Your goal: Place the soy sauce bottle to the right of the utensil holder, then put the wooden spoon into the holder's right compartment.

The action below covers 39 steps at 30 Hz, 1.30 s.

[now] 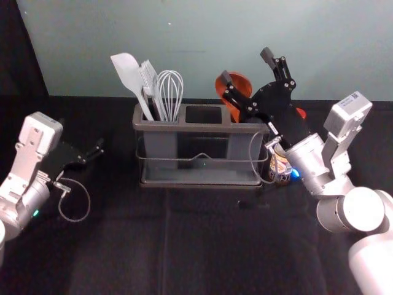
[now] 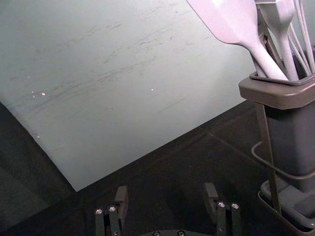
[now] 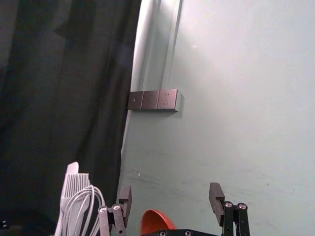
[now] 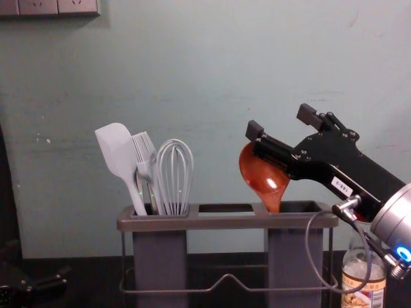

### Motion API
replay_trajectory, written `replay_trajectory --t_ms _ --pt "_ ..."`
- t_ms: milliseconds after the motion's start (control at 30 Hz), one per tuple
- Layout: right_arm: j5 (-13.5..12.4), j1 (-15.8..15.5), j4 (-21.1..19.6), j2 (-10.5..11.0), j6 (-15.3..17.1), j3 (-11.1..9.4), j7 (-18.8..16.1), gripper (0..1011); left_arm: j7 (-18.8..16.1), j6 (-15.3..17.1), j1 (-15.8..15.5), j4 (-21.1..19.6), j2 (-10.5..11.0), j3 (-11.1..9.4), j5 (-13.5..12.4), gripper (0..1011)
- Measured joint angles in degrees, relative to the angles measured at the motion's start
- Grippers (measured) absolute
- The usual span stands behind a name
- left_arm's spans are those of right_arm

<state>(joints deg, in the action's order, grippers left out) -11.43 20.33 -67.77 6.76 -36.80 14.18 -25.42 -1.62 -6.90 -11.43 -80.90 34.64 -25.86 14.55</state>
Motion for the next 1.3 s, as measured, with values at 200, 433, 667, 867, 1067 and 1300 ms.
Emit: replay_trajectory --t_ms 200,433,667,867,1067,1300 --pt "-0.13 -0.45 -0.92 -0.08 -0.26 -0.29 0.06 1004 0.00 0.00 0.00 0.00 0.00 0.00 0.00 1005" --pt "-0.75 -2.32 -3.61 0.09 -0.44 -0.96 0.19 1004 0.00 0.00 0.00 0.00 0.00 0.00 0.00 1005" --pt "-1.71 -6.61 -8.00 0.55 -1.08 -1.94 0.55 1004 0.00 0.00 0.00 0.00 0.00 0.00 0.00 1005" --pt "-1.87 -11.18 -12.51 1.19 -1.36 -2.89 1.17 1004 0.00 0.00 0.00 0.00 0.00 0.00 0.00 1005" --pt "0.52 -15.82 -18.61 1.79 0.50 -6.14 4.76 1004 0.00 0.00 0.00 0.00 0.00 0.00 0.00 1005" --pt "6.28 -18.82 -24.22 1.93 8.38 -10.51 11.44 1004 0.00 0.00 0.00 0.00 0.00 0.00 0.00 1005"
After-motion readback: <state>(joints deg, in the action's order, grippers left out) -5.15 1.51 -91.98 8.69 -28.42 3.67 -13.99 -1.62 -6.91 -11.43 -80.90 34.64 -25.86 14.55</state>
